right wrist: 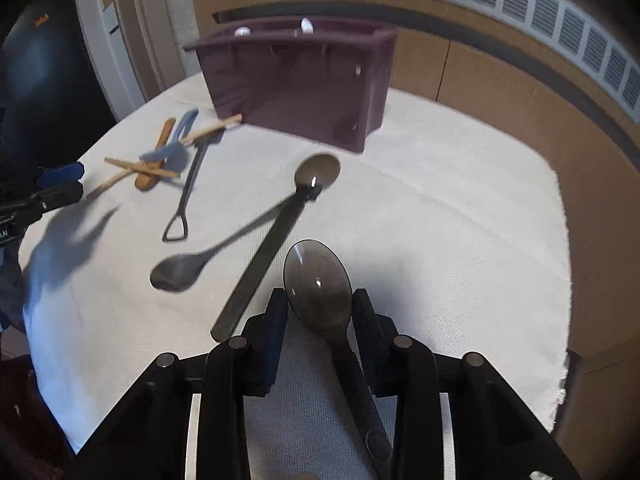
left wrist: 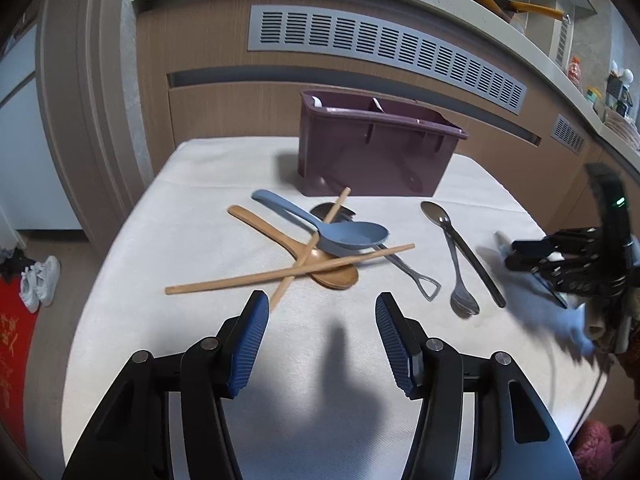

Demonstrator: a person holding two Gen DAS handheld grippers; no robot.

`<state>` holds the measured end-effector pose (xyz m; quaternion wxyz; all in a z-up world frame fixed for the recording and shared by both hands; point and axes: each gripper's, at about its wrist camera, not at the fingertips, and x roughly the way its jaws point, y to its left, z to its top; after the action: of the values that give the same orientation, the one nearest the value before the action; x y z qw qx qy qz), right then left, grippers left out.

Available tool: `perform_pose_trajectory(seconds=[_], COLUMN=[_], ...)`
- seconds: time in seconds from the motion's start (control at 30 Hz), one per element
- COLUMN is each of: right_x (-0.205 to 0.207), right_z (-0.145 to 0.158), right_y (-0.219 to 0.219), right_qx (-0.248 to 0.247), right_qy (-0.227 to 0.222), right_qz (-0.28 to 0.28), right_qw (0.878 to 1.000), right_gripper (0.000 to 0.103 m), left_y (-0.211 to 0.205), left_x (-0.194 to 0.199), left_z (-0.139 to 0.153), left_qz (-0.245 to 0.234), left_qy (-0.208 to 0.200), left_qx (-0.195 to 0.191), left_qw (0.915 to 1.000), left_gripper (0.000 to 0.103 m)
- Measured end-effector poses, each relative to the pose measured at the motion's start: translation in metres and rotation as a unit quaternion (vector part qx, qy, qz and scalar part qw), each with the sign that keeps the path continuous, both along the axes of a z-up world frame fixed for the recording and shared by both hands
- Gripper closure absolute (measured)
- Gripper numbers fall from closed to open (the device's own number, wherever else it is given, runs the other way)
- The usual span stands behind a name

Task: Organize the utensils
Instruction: 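Grasp the large dark spoon by its handle with the right gripper, then grasp the blue spoon handle with the left gripper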

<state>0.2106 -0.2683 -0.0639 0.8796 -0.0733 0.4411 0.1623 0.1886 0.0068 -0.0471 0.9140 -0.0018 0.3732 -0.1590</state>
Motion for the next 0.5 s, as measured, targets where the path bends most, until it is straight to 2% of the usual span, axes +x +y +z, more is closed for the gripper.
perform_pose_trajectory(seconds=[0.1, 0.17, 0.37, 0.5], right_x=[-0.007, -0.01, -0.016, -0.013], right_z=[0.022, 0.031, 0.035, 0.029], right_y=[-0.003, -0.002, 0.0, -0.001], right_qx=[0.04, 0.049, 0.036, 0.035], right_qy=[-0.018, -0.025, -0.038, -0.029], right_qz=[-0.011, -0.011, -0.021, -0.035], right_qw=[0.999, 0.998, 0.998, 0.998], right_gripper=[0.072, 0.072, 0.072, 0.072], left_y=[0.007, 0.015, 0.023, 0.014], left_x=[0.008, 0.018, 0.058, 0.09], left_z=[0.0, 0.0, 0.004, 0.009], left_qz=[-0.004, -0.006, -0.003, 0.035], left_qy=[0.006, 0.017, 0.068, 0.115], left_qx=[-0.007, -0.02, -0.068, -0.115], left_qw=[1.0, 0.9996, 0.9954, 0.9861], left_gripper=[0.047, 0.047, 0.047, 0.054])
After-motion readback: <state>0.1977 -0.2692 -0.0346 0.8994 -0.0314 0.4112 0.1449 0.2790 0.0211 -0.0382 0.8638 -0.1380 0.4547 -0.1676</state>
